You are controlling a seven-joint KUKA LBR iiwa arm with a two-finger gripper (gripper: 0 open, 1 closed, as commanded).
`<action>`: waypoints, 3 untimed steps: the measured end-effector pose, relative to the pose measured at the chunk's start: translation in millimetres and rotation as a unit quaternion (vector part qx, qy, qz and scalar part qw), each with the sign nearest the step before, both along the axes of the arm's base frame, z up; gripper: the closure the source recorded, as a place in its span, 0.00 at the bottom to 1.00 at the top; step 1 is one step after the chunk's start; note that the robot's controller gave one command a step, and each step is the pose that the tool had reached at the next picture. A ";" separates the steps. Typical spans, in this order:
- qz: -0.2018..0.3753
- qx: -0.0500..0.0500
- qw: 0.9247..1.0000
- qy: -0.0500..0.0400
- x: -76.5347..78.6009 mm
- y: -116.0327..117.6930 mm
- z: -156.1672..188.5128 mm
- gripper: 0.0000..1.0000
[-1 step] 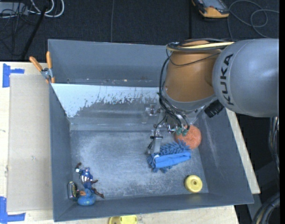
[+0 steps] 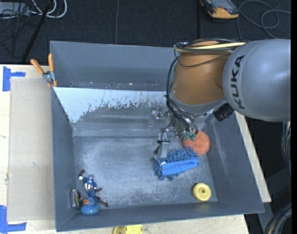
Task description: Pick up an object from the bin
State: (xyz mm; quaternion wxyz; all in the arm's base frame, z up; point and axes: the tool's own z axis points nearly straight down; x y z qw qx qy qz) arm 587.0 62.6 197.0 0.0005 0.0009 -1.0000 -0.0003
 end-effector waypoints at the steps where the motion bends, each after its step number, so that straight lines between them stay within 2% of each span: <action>1: 0.038 0.000 0.999 0.000 -25.6 -34.0 -7.0 0.00; 2: 0.084 0.000 0.996 -0.003 -25.4 -76.5 -54.3 0.00; 3: 0.017 0.000 1.000 0.000 -17.2 -84.8 -76.5 1.00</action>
Offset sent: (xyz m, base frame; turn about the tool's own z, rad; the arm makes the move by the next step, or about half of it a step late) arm -0.0259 -0.0949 -0.0779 -0.1928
